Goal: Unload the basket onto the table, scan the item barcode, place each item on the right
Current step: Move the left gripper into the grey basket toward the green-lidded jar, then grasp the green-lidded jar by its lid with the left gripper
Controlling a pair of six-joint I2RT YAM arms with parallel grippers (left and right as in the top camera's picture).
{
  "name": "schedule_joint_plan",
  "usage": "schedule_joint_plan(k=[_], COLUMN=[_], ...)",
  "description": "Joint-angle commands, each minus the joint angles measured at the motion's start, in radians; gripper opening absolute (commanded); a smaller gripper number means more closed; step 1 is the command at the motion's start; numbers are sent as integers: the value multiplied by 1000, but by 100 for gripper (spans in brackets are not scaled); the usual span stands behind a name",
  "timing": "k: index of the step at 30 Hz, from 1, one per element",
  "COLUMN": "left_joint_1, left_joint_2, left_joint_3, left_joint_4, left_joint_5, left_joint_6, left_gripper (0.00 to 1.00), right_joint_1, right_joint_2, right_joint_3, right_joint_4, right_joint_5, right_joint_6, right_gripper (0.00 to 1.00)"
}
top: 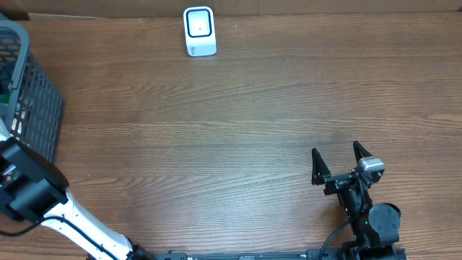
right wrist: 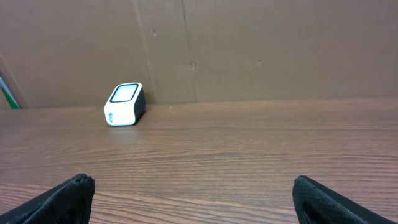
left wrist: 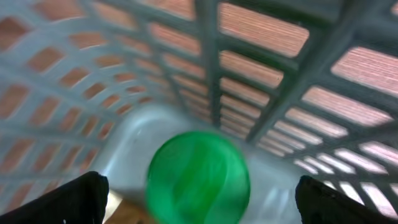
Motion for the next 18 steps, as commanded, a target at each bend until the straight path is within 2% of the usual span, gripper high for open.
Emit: schedule_joint_plan(k=[1, 8, 18], left_joint_1=[-20, -19, -12], left_joint_2=[41, 97, 114], left_joint_3=[6, 6, 5], left_joint_4=[28, 43, 88], left_joint_5=[23, 13, 14], left_joint_6=[40, 54, 22], left_gripper=[100, 100, 93], right_joint_1=[2, 2, 2], right_joint_2=[-12, -12, -12], right_joint_3=[-11, -11, -11], right_joint_4=[3, 3, 3], right_joint_5=[-5, -5, -5], right_joint_6=[6, 6, 6], right_gripper=[100, 100, 100])
